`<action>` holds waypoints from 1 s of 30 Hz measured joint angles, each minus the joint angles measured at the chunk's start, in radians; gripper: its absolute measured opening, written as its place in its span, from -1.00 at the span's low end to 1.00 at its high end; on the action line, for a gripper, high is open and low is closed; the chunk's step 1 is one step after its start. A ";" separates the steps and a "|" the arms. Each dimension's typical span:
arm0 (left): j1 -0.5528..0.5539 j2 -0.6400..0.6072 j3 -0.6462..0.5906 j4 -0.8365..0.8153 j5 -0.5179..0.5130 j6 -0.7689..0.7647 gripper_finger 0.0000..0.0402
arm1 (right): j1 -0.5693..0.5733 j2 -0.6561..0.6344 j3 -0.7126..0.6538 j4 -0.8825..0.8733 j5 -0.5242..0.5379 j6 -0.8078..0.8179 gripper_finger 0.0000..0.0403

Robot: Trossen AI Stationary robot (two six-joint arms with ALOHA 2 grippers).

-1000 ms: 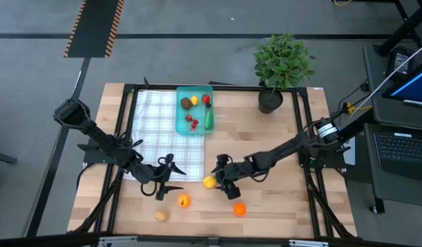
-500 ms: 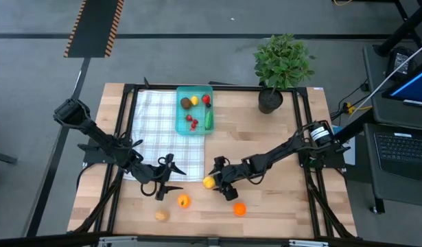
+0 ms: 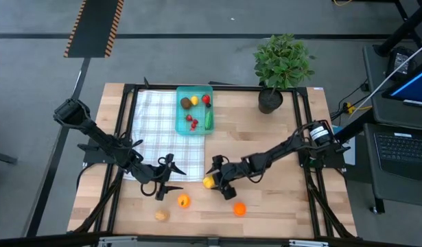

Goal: Pick and placing Produce into tupperware
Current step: Put the yellow pineapple into the blue bin

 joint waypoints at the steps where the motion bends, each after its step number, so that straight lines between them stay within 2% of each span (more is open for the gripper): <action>1: 0.000 0.000 0.000 0.000 0.000 0.000 0.30 | -0.003 0.000 0.000 0.007 0.000 0.000 0.61; 11: 0.000 0.000 0.000 0.000 0.000 0.000 0.30 | -0.011 0.017 0.001 0.034 -0.002 0.005 0.61; 15: 0.000 0.000 0.000 0.000 0.000 0.000 0.30 | -0.011 0.062 0.000 0.081 -0.043 0.019 0.61; 25: 0.000 0.000 0.000 -0.005 0.000 0.000 0.30 | -0.016 0.067 0.000 0.090 -0.025 -0.001 0.61; 30: 0.000 0.000 0.000 -0.005 0.000 0.000 0.30 | -0.016 0.066 0.000 0.090 -0.025 -0.001 0.52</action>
